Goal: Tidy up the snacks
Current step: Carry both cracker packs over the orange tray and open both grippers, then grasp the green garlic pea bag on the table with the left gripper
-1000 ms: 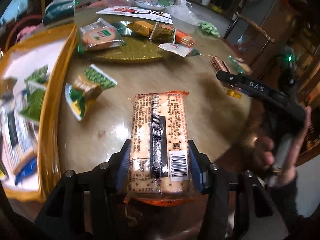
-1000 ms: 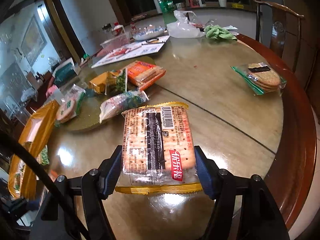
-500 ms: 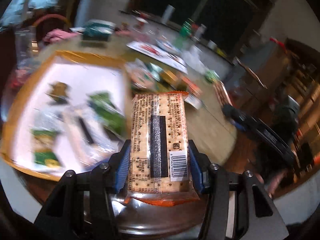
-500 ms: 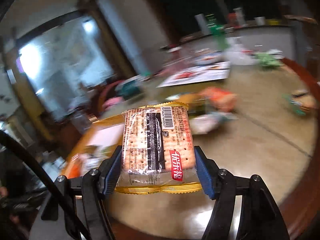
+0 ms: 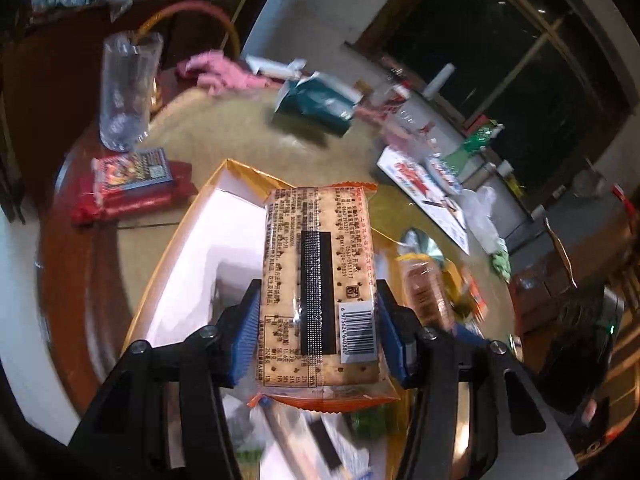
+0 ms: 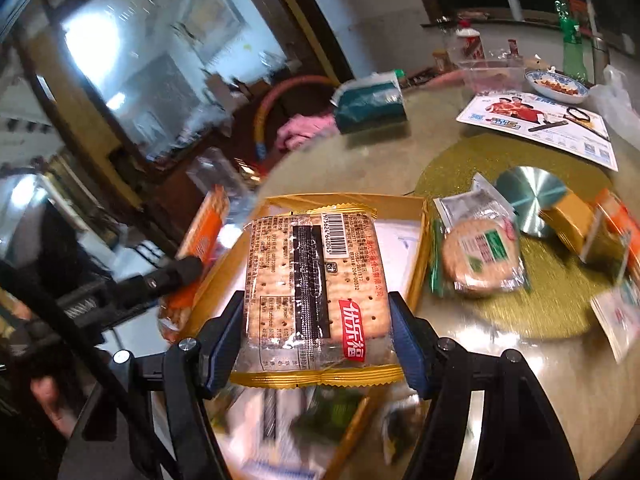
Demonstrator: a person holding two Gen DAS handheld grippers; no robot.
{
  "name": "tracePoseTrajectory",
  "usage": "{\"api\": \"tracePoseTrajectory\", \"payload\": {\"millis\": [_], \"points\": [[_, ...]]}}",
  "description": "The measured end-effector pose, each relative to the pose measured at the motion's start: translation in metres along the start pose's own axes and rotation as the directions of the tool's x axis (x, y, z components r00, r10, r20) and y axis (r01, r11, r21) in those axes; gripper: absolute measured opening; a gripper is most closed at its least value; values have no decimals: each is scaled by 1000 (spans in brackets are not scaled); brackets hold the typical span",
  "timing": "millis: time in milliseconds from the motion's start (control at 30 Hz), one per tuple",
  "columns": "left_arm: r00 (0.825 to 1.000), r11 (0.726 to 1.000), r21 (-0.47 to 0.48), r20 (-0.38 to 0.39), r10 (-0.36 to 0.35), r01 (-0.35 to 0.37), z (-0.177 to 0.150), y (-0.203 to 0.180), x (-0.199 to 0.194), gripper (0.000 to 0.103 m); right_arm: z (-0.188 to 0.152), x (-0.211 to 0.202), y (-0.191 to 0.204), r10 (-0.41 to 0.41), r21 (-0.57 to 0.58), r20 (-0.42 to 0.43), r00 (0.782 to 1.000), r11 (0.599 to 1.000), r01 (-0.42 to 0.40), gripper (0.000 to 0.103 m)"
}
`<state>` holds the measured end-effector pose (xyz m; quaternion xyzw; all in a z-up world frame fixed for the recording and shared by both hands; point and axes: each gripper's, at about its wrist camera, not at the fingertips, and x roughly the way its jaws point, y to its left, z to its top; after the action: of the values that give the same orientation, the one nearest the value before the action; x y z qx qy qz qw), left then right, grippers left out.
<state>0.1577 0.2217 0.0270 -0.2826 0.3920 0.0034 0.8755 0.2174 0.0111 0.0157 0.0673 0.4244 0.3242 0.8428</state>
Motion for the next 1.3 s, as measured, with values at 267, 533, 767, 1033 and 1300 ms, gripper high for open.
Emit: {"api": "tracePoseTrajectory", "payload": {"millis": [267,533,767,1033,1300], "points": [[981,986,4,-107,164,-164,14,14,60,55,7,58,-6,-167,4,-67,984,986,168,68],[968,986,-51,-202,146,-159,25,31,67,67,6,69,7,-210,-72,-81,974,976,204,75],[988,984,90,17,153,-153,-28,-11,-16,85,-20,0,-12,20,48,13,1000,999,-20,75],[999,958,284,-18,51,-44,-124,-85,-33,86,-104,-92,-88,57,224,99,993,972,-78,75],[991,821,569,-80,106,-42,-142,-163,22,86,-141,-121,-159,-60,364,131,990,931,9,75]]}}
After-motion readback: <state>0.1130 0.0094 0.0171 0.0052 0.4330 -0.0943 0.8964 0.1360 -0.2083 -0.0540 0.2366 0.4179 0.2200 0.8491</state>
